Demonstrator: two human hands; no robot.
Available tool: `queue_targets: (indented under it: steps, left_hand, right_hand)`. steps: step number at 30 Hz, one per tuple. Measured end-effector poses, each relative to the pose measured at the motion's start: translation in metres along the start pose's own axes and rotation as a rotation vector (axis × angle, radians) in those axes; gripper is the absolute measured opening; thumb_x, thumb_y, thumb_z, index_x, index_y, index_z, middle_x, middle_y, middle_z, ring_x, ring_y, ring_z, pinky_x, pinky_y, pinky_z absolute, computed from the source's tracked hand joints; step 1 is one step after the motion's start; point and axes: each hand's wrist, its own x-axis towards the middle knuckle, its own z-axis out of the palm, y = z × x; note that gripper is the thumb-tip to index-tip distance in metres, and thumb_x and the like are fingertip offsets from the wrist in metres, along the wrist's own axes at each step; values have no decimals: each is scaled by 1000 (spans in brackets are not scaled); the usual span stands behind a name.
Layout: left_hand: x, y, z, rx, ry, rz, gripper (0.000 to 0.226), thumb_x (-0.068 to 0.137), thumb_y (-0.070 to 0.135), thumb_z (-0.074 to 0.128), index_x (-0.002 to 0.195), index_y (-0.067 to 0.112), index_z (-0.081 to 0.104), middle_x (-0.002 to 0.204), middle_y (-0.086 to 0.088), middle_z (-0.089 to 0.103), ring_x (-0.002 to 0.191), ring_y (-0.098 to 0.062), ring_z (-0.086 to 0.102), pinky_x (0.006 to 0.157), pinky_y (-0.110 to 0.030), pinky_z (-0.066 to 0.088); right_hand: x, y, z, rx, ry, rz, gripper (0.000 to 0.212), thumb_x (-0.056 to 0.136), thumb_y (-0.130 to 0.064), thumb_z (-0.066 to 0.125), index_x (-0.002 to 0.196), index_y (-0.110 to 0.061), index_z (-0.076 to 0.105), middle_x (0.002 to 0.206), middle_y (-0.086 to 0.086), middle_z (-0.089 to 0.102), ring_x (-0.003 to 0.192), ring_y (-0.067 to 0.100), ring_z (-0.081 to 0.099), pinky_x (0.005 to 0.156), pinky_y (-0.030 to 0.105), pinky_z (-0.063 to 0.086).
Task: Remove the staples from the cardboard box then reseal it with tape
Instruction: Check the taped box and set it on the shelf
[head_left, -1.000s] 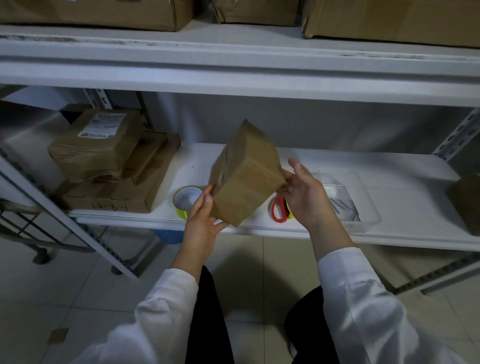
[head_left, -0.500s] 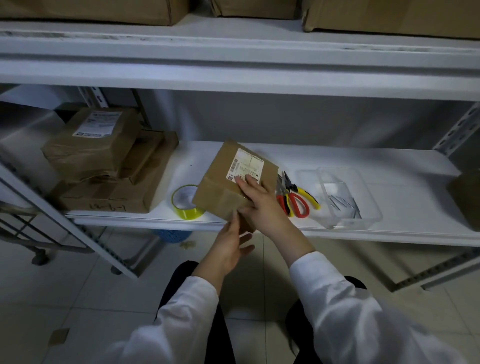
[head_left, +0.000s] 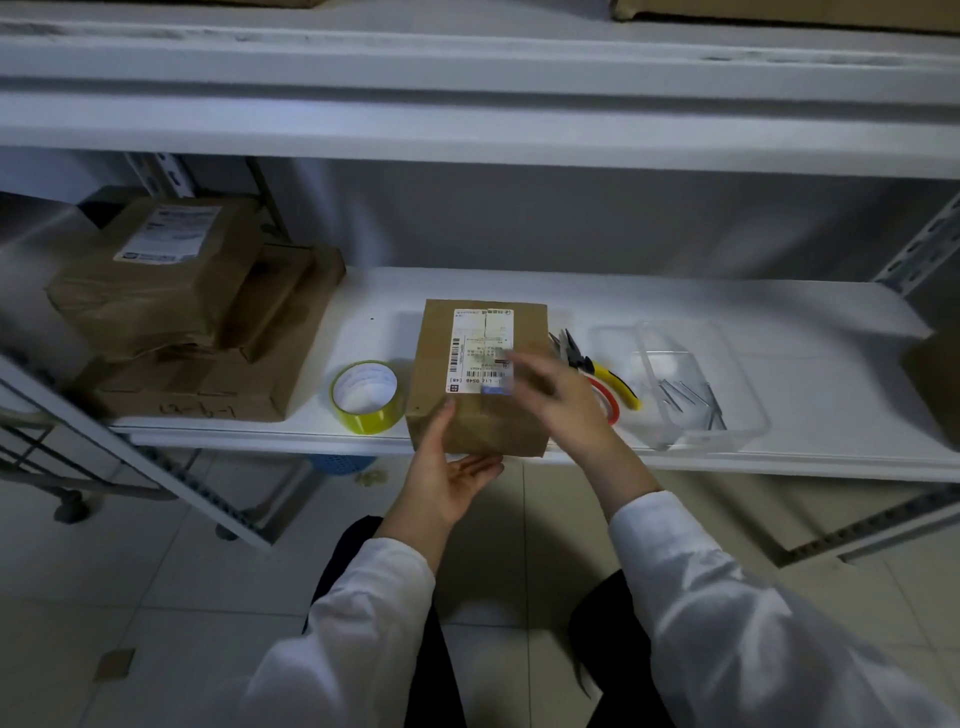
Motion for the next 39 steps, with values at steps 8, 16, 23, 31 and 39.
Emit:
queue_targets:
  steps: [8,16,23,31,39]
  left_hand:
    - [7,-1,4,-61,13,22,56,83,38,64,133,22,43,114,-12,56,113,-39,54,100,-51,46]
    - [13,-5,2,-56,47,59,55,82,41,63,131,24,46,120,-11,56,105,-36,58,95,-49,48]
    - [12,-1,-3,-31,101,63,60,78,44,65,132,22,47,112,-8,57,106,-38,58,91,-48,50]
    - [9,5,-8,-58,120,73,61,79,43,65,132,22,45,108,-9,56,105,-37,57,86,-48,52]
    - [8,7,-8,-62,123,51,63,78,43,67,133,21,44,111,-10,56,101,-37,58,82,-48,54]
  right_hand:
    - [40,60,-21,-489,180,440,63,84,-26,56,138,-4,30,144,22,31,137,36,22,113,42,21]
    - [38,79,-18,-616,221,445,76,81,-49,58,134,-2,31,136,18,35,131,36,30,113,41,24]
    - [9,81,4,-682,357,347,62,82,-50,56,118,0,47,119,18,45,112,38,44,96,42,37]
    - [12,80,-7,-569,241,454,87,66,-52,77,127,-2,40,129,14,45,124,31,43,104,42,36]
    - [17,87,-12,-553,287,429,33,89,-24,52,106,4,57,113,18,55,115,36,47,99,43,35]
